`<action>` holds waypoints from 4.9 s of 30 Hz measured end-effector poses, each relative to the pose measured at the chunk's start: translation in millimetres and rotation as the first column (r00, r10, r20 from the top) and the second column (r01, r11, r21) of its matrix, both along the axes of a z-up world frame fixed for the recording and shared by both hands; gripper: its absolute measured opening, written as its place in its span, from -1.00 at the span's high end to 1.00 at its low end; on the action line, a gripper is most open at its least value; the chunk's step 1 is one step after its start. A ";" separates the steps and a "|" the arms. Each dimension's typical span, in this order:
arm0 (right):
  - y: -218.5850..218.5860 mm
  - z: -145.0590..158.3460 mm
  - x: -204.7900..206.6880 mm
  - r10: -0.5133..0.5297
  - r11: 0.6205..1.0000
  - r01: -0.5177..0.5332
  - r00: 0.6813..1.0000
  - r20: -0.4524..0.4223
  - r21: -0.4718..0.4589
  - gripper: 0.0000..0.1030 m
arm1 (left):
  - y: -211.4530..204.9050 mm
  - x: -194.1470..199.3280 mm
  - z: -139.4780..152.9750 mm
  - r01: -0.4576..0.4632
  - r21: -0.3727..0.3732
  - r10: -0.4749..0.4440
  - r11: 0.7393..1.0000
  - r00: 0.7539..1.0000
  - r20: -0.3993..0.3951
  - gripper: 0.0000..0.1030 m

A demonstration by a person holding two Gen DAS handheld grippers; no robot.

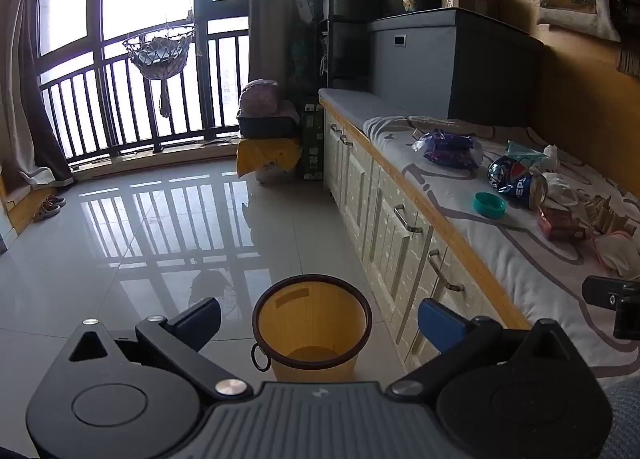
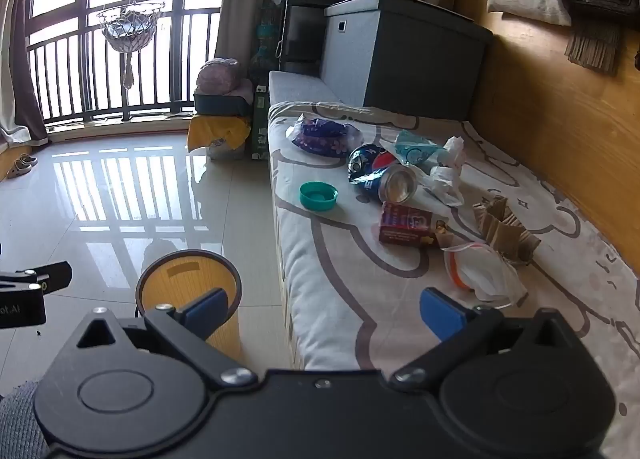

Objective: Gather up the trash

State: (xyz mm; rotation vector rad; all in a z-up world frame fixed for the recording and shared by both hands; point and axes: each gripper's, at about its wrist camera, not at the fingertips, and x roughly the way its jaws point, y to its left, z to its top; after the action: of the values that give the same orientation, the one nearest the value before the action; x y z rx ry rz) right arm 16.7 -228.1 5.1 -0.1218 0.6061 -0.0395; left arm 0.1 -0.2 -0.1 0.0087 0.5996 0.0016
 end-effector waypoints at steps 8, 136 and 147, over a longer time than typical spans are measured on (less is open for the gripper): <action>0.6 0.1 -0.6 0.001 1.000 -0.001 1.000 0.001 -0.001 -1.00 | -0.1 0.0 -0.1 0.000 0.001 0.000 1.000 1.000 0.001 -1.00; -73.7 35.8 1.9 -0.128 0.992 0.124 0.979 0.161 0.037 -1.00 | -81.1 49.0 36.2 0.169 -0.038 -0.165 0.985 0.983 0.075 -1.00; -135.2 13.8 3.5 -0.120 0.991 0.108 0.978 0.171 0.079 -1.00 | -129.3 100.7 25.1 0.266 -0.019 -0.265 0.964 0.963 0.043 -1.00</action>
State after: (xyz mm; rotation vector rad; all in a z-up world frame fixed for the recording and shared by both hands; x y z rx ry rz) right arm 20.2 -363.3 18.9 -0.0153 0.4371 -0.1385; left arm 100.8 -129.5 25.0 0.0649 0.5545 -0.2661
